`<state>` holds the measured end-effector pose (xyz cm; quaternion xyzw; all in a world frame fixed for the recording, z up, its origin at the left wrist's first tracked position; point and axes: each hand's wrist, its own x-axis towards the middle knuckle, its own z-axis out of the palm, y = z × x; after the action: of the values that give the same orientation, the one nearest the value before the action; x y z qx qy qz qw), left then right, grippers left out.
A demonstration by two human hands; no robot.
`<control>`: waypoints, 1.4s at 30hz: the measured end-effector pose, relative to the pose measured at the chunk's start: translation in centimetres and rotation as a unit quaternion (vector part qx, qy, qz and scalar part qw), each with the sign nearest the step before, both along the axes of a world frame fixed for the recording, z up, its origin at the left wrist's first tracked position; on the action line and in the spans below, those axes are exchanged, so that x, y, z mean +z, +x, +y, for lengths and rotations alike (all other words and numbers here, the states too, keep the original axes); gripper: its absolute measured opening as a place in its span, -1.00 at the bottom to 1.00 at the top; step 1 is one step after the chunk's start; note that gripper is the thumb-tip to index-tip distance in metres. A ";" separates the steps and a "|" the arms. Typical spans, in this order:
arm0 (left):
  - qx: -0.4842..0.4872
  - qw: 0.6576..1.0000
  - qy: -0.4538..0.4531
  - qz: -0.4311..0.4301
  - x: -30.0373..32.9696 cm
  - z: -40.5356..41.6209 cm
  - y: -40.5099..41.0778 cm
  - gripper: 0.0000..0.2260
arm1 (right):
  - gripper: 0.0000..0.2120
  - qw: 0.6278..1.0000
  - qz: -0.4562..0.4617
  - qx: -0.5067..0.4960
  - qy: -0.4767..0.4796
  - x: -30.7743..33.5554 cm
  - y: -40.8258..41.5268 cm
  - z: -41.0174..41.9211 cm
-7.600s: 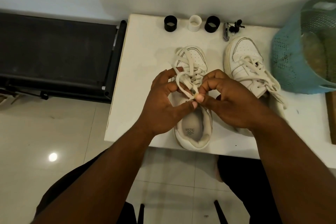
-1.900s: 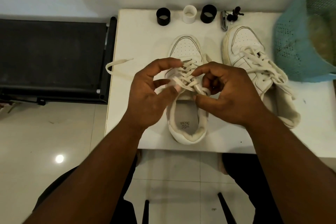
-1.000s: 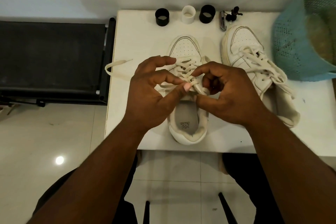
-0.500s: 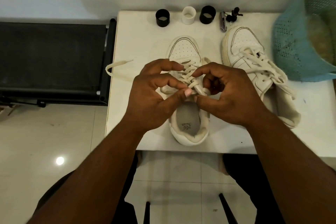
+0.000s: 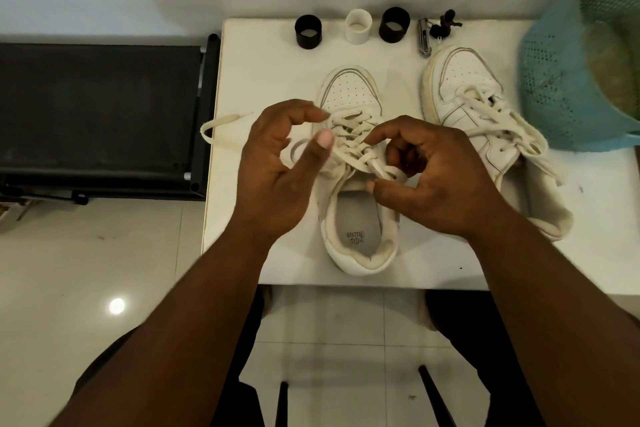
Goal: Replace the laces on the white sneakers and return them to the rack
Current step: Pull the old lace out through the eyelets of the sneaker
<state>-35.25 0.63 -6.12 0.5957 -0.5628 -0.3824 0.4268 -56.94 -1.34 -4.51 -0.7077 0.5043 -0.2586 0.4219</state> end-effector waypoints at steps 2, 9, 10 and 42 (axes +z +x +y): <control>-0.071 0.995 -0.045 -0.048 0.0 0.2 -0.1 -0.75 | -0.61 1.000 -0.001 0.000 0.000 0.0 0.0 0.0; 0.007 0.997 -0.060 -0.057 0.1 -0.1 0.2 -0.89 | -0.61 1.000 0.003 -0.002 0.001 0.0 0.0 0.0; 0.014 0.997 -0.048 -0.055 0.1 -0.3 0.5 -0.88 | -0.61 1.000 0.003 -0.001 0.001 0.0 0.0 0.0; 0.059 0.996 -0.070 -0.009 0.9 1.1 -1.9 -0.88 | -0.61 1.000 0.002 -0.007 -0.007 -0.2 0.0 0.0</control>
<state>-37.14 1.70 -5.25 0.6001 -0.5553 -0.3111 0.4844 -56.92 -1.38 -4.68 -0.7076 0.5083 -0.2630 0.4144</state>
